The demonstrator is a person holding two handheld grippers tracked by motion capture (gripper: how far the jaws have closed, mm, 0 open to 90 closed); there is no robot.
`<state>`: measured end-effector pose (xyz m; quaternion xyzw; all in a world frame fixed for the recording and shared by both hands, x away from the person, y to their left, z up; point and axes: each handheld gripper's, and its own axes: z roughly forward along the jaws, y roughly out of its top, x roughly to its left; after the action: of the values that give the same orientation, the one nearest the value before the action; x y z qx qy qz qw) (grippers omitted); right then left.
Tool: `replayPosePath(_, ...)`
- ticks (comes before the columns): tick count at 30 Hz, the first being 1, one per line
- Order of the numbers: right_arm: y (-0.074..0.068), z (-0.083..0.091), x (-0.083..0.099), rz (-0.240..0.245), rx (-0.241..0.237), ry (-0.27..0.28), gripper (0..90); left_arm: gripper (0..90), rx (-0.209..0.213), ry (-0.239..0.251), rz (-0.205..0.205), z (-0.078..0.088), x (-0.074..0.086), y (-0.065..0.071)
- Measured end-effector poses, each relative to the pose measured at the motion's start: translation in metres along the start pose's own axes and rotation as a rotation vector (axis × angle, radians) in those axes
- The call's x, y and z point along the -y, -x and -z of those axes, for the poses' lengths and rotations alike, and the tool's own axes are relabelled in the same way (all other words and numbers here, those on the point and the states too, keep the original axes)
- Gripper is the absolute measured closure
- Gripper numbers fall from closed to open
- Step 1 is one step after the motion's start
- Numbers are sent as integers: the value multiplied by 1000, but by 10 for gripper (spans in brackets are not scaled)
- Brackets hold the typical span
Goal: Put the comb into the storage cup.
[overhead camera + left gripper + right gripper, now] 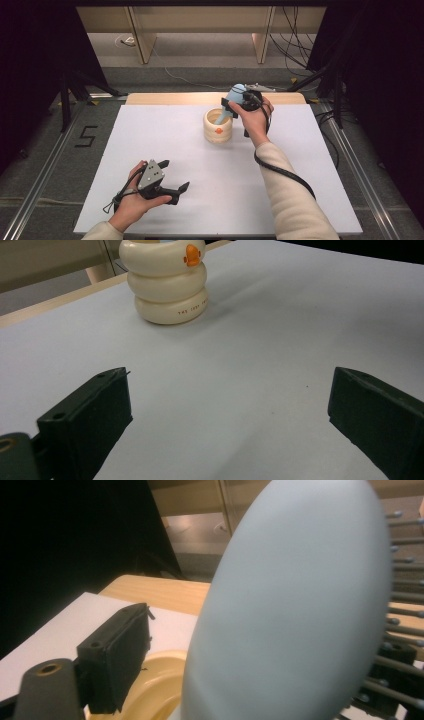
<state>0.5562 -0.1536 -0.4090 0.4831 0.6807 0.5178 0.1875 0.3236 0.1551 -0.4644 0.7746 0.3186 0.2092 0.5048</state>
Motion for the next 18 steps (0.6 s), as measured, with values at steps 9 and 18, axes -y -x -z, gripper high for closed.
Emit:
replayPosePath(9,3,10,2,46,-2,-36,63,31,-1,-1,-2,0,0,0)
replayPosePath(18,3,24,6,76,-12,-66,28,31,-4,-4,-3,0,0,0)
